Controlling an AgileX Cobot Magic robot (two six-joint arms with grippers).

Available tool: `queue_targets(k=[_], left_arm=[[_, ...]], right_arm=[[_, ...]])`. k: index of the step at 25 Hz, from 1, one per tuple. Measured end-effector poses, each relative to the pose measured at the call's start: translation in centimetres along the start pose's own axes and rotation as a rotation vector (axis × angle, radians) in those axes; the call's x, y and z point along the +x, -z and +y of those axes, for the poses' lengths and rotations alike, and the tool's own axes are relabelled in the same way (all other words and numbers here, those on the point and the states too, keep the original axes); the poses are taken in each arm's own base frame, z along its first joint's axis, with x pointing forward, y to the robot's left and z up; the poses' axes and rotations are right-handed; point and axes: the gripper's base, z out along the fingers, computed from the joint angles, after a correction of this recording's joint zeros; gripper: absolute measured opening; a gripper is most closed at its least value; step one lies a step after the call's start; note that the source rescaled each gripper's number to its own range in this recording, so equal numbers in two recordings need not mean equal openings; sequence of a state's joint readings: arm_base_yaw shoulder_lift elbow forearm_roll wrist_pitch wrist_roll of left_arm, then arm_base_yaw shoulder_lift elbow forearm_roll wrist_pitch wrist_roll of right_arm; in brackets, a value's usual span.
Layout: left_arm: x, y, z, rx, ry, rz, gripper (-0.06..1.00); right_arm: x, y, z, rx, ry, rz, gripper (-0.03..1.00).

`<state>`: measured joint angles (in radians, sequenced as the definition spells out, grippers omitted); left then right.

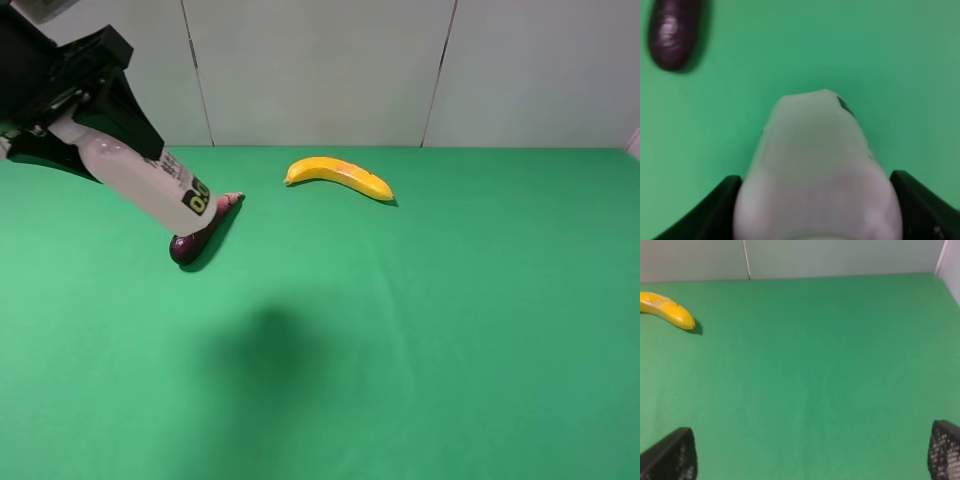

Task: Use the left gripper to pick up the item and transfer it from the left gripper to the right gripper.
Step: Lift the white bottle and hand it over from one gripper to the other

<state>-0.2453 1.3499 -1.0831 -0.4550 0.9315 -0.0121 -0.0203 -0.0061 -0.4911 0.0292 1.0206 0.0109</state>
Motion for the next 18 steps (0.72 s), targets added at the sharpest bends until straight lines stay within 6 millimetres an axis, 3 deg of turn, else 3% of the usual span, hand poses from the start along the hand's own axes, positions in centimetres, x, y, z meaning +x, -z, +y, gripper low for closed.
queue_targets(k=[9,18], left_arm=[[0.8,-2.3,-3.1,0.085,-0.075,0.062,0.00],[0.4,-5.3,-5.5,0.319,-0.098,0.125,0.00]], right_arm=[[0.0,0.0,0.2,-0.018,-0.011,0.000,1.00],[-0.1,0.1,1.3,-0.140,-0.023,-0.008,1.00]])
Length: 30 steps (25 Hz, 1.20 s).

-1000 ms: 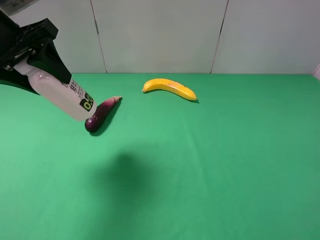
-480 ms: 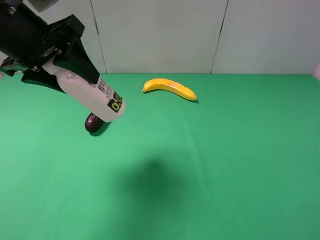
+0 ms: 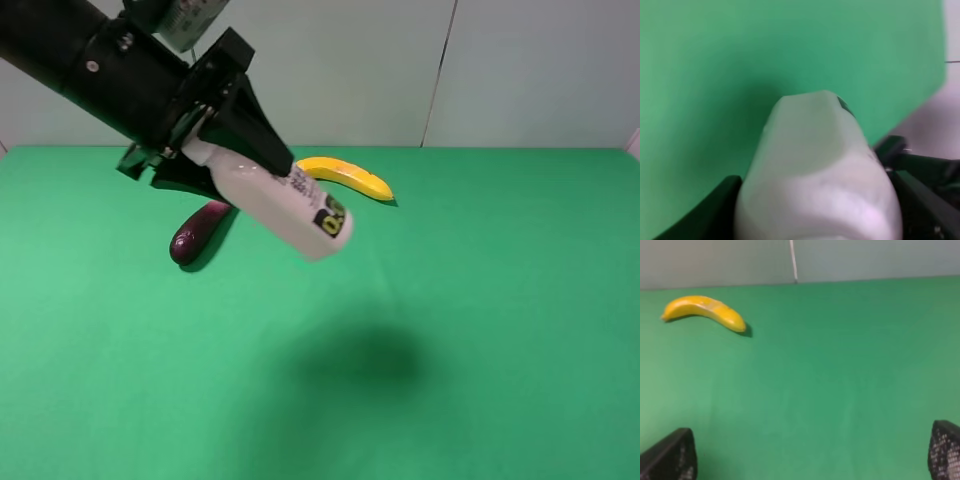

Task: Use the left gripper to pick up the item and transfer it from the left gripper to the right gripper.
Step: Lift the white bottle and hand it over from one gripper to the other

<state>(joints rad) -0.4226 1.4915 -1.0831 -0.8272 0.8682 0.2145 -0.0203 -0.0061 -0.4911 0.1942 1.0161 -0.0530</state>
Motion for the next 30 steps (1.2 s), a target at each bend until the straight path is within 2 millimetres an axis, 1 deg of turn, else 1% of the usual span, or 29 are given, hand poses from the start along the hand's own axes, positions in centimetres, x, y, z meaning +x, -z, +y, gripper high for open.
queue_targets(k=[4,8,11,17,22,26,28,30], left_arm=[[-0.9,-1.5,0.1,0.112,0.001,0.005,0.00],[-1.4,-2.5,0.1,0.196,0.005,0.011,0.00],[-1.6,-2.9,0.0,0.252,-0.010,0.018,0.00],[-1.6,-3.0,-0.5,0.333,-0.040,0.019,0.00],[-1.5,-3.0,-0.6,0.349,-0.044,0.032,0.00],[-1.5,-3.0,-0.6,0.349,-0.048,0.031,0.00],[-1.5,-3.0,-0.6,0.349,-0.049,0.031,0.00],[-1.5,-3.0,-0.6,0.349,-0.049,0.031,0.00]], right_arm=[[-0.4,-0.1,0.8,-0.083,-0.025,0.005,1.00],[-1.2,-1.3,1.4,-0.169,-0.004,0.065,1.00],[-2.0,-2.1,1.7,-0.225,0.035,0.062,1.00],[-3.2,-3.4,2.0,-0.322,0.137,0.046,1.00],[-3.9,-5.2,2.5,-0.408,0.226,0.079,1.00],[-4.4,-7.0,3.3,-0.467,0.302,0.116,1.00],[-4.9,-7.7,3.9,-0.498,0.338,0.138,1.00],[-5.9,-8.3,4.5,-0.520,0.369,0.160,1.00]])
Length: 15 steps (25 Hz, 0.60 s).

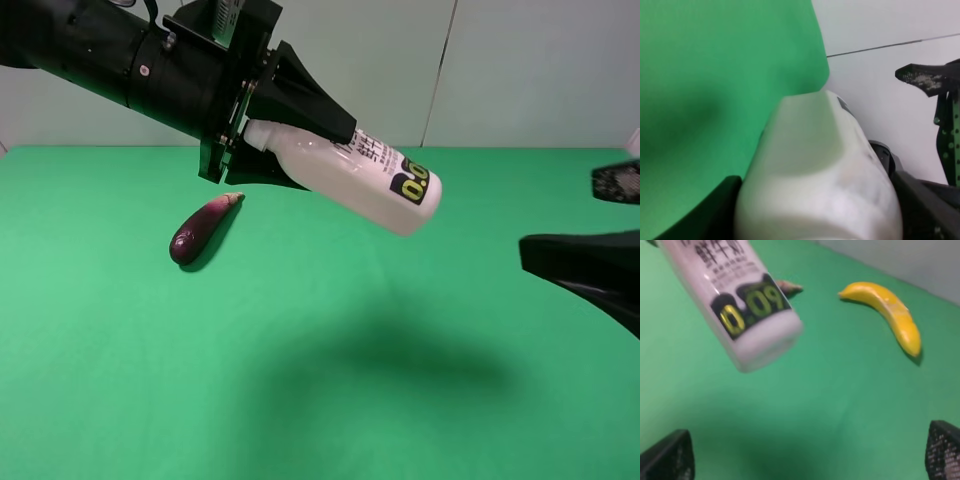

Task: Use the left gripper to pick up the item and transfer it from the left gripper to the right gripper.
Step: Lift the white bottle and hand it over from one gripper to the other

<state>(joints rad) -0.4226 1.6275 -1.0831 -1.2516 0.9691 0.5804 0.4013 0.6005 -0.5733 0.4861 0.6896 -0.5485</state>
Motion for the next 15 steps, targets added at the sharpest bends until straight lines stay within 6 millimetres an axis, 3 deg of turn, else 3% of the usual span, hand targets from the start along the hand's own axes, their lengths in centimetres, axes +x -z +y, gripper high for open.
queue_targets(k=[7,15], left_arm=[[0.0,0.0,0.0,-0.001,-0.002,0.000,0.00],[0.0,0.0,0.0,-0.001,-0.002,0.000,0.00]], right_arm=[[-3.7,-3.2,-0.3,-0.054,0.115,0.091,1.00],[-7.0,-6.8,0.9,-0.138,0.225,0.150,1.00]])
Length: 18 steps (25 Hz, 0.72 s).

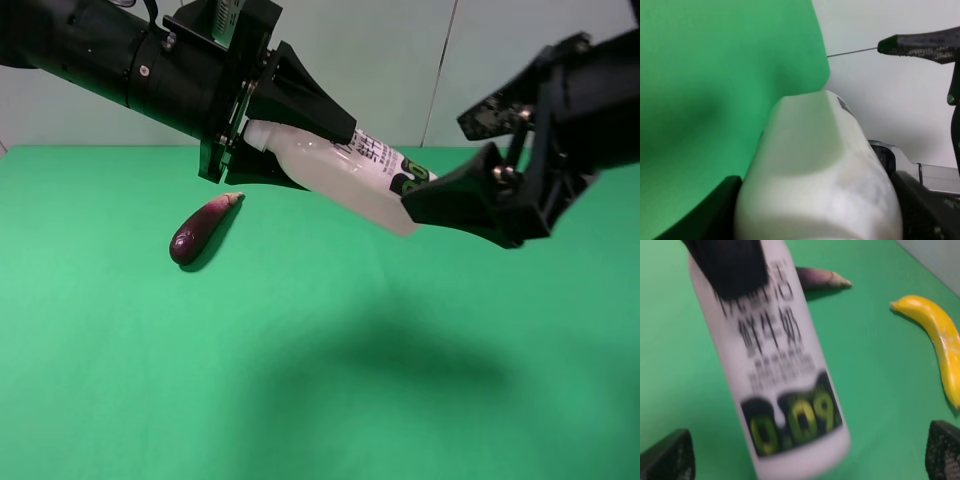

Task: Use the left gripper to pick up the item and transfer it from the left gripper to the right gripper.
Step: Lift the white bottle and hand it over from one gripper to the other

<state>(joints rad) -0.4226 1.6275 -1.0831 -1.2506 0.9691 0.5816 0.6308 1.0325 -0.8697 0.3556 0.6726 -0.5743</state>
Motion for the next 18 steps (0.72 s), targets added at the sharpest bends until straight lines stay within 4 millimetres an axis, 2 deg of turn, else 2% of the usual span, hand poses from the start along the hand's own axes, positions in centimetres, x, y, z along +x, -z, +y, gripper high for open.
queue_targets(k=[7,14,18], left_arm=[[0.0,0.0,0.0,0.000,0.000,0.000,0.00],[0.0,0.0,0.0,0.000,0.000,0.000,0.00],[0.0,0.0,0.0,-0.001,0.000,0.000,0.00]], right_arm=[[-1.7,-2.7,0.2,-0.058,0.052,0.060,1.00],[-1.5,-5.3,0.2,-0.088,0.056,0.133,1.00],[-1.4,-6.2,0.0,-0.083,0.055,0.138,1.00]])
